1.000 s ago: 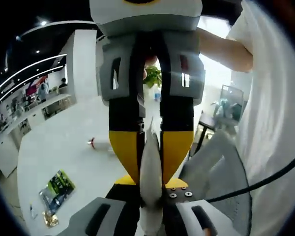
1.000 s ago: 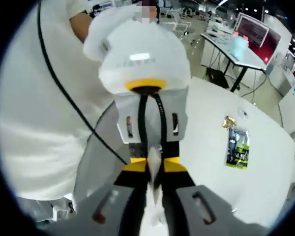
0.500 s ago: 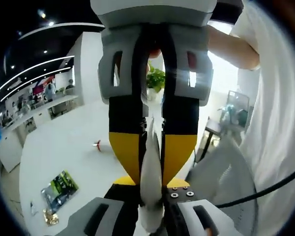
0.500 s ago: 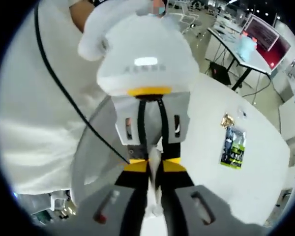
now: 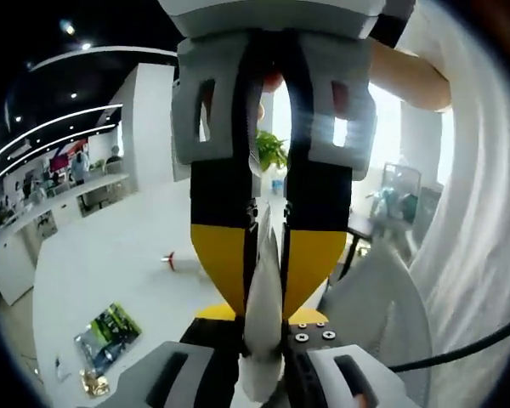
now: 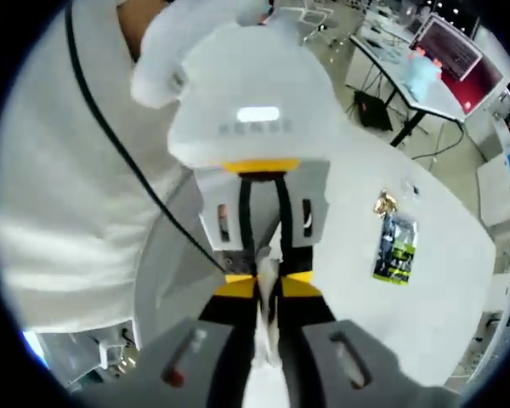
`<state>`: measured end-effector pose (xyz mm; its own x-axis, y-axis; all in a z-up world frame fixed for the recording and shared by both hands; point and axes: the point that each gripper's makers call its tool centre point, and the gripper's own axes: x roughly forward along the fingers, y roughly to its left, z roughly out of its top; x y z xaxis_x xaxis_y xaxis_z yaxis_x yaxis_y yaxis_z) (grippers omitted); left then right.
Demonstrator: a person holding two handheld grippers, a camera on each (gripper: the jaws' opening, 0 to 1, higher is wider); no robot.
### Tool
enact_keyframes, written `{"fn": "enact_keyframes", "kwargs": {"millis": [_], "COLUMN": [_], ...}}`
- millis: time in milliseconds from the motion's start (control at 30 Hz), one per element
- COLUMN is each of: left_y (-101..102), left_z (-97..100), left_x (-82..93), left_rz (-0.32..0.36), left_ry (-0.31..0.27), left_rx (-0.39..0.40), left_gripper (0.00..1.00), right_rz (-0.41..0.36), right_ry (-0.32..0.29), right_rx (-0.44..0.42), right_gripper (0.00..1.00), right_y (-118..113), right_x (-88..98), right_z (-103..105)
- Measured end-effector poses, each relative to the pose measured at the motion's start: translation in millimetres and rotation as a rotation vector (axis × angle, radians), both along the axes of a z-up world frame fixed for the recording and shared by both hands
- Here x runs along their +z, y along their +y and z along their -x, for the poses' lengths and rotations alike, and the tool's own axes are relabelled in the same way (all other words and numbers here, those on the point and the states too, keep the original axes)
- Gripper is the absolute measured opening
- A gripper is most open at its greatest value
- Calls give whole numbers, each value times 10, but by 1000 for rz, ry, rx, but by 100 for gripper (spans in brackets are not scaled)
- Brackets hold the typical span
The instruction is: Arrange the skincare products in the storage area until every visible bottle or jar stands upright without overlapping.
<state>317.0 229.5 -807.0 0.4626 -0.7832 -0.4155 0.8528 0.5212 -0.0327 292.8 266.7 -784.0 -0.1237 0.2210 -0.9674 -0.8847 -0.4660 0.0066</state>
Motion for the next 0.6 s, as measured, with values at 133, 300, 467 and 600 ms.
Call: {"fn": "enact_keyframes", "kwargs": {"millis": [133,300,467,600], "left_y": [70,122,183,247], "left_z": [-22,42,83,58], "left_x": [18,11,-52,-118], "left_rz": [15,49,28,29], "left_ry": [-23,-4,-6,2], "left_rx": [7,-34,-84,-99], "left_gripper": [18,18,18,18], "right_rz": [41,67,69,69], "right_ry": [-43,-37,-39,-29], "right_rx": [-38,-91,-127,-151], "right_gripper": [6,6,6,6], "right_y": [49,117,184,233], "right_x": [10,3,-53,-108], "right_z": [-23,31,45,3]}}
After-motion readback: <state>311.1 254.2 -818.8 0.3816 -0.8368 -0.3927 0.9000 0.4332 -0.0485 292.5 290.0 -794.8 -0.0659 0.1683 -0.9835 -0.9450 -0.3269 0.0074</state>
